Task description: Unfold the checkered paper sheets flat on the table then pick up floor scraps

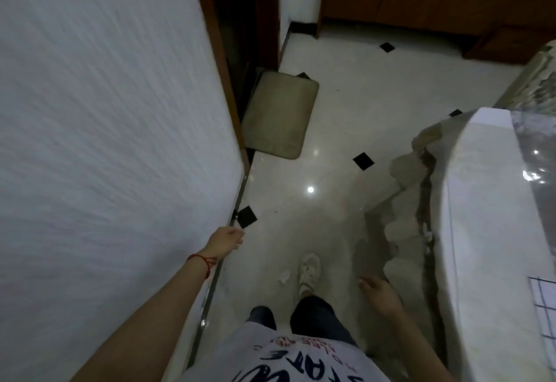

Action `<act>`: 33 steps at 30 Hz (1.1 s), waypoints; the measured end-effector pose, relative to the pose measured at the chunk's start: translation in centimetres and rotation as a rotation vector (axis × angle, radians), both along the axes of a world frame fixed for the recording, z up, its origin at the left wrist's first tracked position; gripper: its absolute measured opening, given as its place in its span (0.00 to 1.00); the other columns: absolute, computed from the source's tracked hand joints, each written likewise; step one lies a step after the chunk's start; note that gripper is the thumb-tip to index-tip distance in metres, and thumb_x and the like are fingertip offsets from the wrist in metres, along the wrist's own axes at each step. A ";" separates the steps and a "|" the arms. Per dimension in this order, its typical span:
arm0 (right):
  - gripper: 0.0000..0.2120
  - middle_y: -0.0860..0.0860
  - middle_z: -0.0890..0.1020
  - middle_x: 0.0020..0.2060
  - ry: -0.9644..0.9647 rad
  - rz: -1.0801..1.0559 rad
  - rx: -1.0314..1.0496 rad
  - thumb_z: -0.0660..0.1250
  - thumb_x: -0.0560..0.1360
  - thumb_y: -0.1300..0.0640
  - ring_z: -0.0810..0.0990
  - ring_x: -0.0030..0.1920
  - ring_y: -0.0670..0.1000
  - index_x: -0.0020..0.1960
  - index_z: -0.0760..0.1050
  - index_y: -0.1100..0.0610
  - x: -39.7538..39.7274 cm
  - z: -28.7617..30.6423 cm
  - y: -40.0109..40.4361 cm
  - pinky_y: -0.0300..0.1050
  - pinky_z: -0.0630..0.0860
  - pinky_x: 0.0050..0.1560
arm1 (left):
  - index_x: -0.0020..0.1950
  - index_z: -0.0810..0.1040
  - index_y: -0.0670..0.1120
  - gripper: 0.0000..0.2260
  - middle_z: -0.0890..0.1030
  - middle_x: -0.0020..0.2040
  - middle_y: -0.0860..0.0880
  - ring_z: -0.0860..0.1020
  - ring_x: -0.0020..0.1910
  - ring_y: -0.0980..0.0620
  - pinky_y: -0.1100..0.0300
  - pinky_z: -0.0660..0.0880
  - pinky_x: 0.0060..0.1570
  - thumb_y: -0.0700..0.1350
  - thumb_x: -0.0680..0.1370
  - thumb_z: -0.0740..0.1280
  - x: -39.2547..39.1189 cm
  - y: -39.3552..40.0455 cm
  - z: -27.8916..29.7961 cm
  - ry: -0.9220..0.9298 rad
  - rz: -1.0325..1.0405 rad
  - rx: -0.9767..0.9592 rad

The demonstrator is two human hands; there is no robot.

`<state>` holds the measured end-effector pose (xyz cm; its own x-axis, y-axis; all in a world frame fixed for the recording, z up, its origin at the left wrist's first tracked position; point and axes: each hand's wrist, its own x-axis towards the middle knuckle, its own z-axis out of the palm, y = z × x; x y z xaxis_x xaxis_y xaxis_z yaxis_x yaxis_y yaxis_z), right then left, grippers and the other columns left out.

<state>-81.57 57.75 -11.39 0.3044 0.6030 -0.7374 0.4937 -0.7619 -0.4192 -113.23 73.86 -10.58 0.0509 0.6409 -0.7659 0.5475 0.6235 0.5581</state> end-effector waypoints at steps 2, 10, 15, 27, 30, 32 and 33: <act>0.19 0.61 0.73 0.65 0.022 -0.025 -0.004 0.58 0.79 0.56 0.71 0.66 0.58 0.67 0.68 0.64 1.7 -0.6 2.8 0.45 0.66 0.64 | 0.50 0.76 0.41 0.10 0.77 0.47 0.44 0.73 0.37 0.54 0.65 0.67 0.34 0.46 0.79 0.61 2.3 4.0 -0.7 0.004 -0.007 0.011; 0.17 0.60 0.75 0.63 0.044 -0.035 0.070 0.57 0.80 0.56 0.73 0.63 0.59 0.65 0.70 0.63 10.5 0.4 18.0 0.45 0.68 0.59 | 0.40 0.75 0.43 0.11 0.78 0.43 0.44 0.74 0.38 0.50 0.62 0.68 0.35 0.47 0.79 0.61 7.8 12.7 -2.3 0.111 0.027 -0.093; 0.16 0.59 0.76 0.63 0.044 -0.123 0.162 0.59 0.79 0.57 0.74 0.63 0.58 0.64 0.73 0.61 14.8 1.7 27.0 0.45 0.68 0.58 | 0.51 0.76 0.41 0.10 0.78 0.48 0.44 0.75 0.45 0.47 0.63 0.69 0.36 0.47 0.79 0.62 9.9 18.3 -2.3 0.108 0.062 -0.126; 0.17 0.61 0.74 0.64 0.059 -0.482 0.101 0.59 0.79 0.57 0.72 0.65 0.59 0.65 0.71 0.63 20.3 -0.8 39.5 0.48 0.66 0.64 | 0.43 0.74 0.41 0.08 0.74 0.35 0.45 0.70 0.32 0.50 0.61 0.64 0.33 0.44 0.78 0.62 21.2 44.0 -4.3 0.148 -0.165 -0.188; 0.16 0.63 0.76 0.61 0.077 -0.586 0.103 0.60 0.78 0.59 0.74 0.62 0.61 0.62 0.73 0.66 21.1 -1.4 41.8 0.48 0.68 0.61 | 0.42 0.74 0.44 0.09 0.75 0.36 0.47 0.72 0.34 0.52 0.62 0.66 0.34 0.46 0.79 0.60 26.7 51.3 -3.0 0.117 -0.329 -0.121; 0.15 0.62 0.78 0.59 0.074 -0.656 0.094 0.60 0.78 0.59 0.75 0.61 0.61 0.61 0.73 0.66 21.7 -1.6 42.9 0.47 0.69 0.58 | 0.46 0.75 0.41 0.08 0.76 0.39 0.48 0.73 0.35 0.54 0.62 0.69 0.35 0.45 0.79 0.61 30.7 55.4 -1.9 0.057 -0.390 -0.072; 0.15 0.61 0.78 0.58 0.077 -0.688 0.087 0.60 0.78 0.59 0.75 0.60 0.61 0.61 0.73 0.65 21.9 -1.7 43.4 0.46 0.68 0.56 | 0.48 0.74 0.41 0.07 0.77 0.40 0.47 0.74 0.35 0.54 0.63 0.70 0.34 0.44 0.79 0.61 32.7 57.1 -1.3 0.041 -0.419 -0.050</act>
